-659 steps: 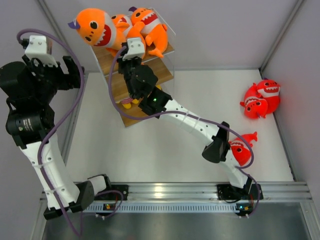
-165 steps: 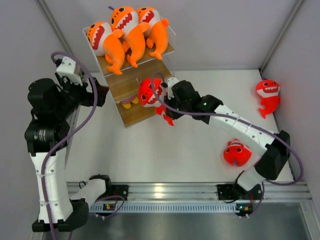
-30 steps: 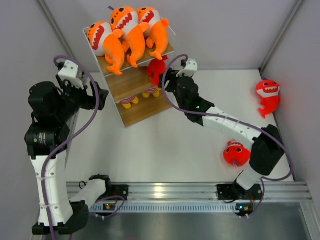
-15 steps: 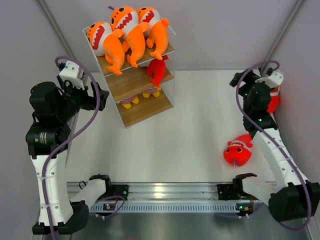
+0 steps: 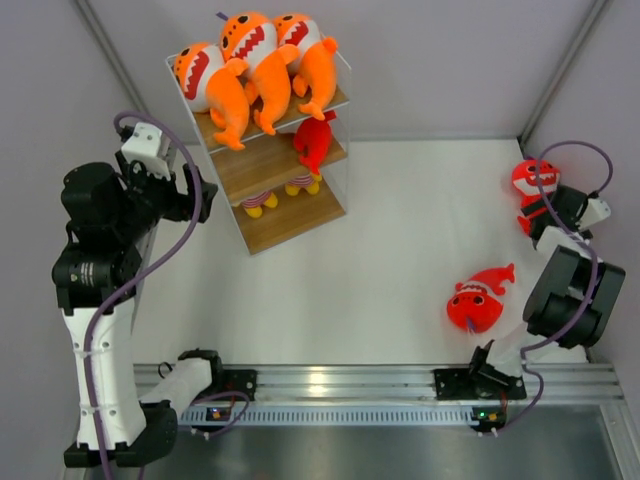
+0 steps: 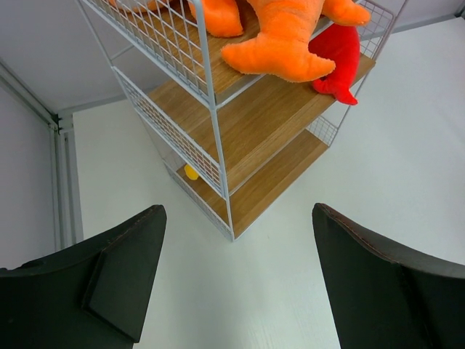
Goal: Place and organize the stuffed toys onto the shelf
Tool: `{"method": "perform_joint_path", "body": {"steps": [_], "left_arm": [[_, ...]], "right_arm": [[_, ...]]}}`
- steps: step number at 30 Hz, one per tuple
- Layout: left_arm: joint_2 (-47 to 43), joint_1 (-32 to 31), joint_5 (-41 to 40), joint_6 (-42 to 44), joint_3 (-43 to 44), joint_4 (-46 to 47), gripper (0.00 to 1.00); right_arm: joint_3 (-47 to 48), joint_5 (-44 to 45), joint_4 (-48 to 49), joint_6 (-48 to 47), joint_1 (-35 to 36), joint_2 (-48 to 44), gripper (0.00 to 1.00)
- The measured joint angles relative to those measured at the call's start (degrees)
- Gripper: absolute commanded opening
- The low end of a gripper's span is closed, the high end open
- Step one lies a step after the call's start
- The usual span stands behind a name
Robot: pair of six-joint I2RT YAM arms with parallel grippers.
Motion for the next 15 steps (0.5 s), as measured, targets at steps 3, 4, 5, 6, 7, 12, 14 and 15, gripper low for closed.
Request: {"method": "perform_joint_path", "body": {"steps": [3,4,5,6,7,12,14,15], "left_arm": [[0.9,0.0,-0.4,0.2,0.2,0.0,0.88],[1.3,0.0,-0.7,0.2,0.3,0.0,0.88],[1.7,0.0,-0.9,0.2,0.4,0.0,0.88],[2.0,0.0,-1.2,0.2,0.5,0.0,0.88],[2.4,0.0,-1.5,0.2,0.6,0.0,0.88],[3.5,0.0,-3.0,0.4,1.5,-0.1,0.88],[3.5,0.0,-3.5,0.4,1.9,-0.2,0.88],[3.6,0.0,-3.7,0.5,2.2,-0.3,0.88]], "right_arm": [[2.4,-1.7,0.4,-0.8,-1.0,4.9,0.78],[3.4,-2.4,0.9,-1.0,-1.0,6.4,0.77],[4.3,-2.9,1.3,-1.2,-1.0,7.6,0.75],[4.9,-3.3,1.7,-1.3,-1.0,8.4,0.75],[5.7,-3.6,2.0,-1.4,-0.9,9.3,0.75],[11.6,-3.9,-0.4,-1.2,-0.9,12.6,0.74],[15.6,-3.9,-3.0,-1.0,-0.9,14.9,0.7],[17.4,-3.9,-4.1,-1.0,-0.9,16.0,0.7]]}}
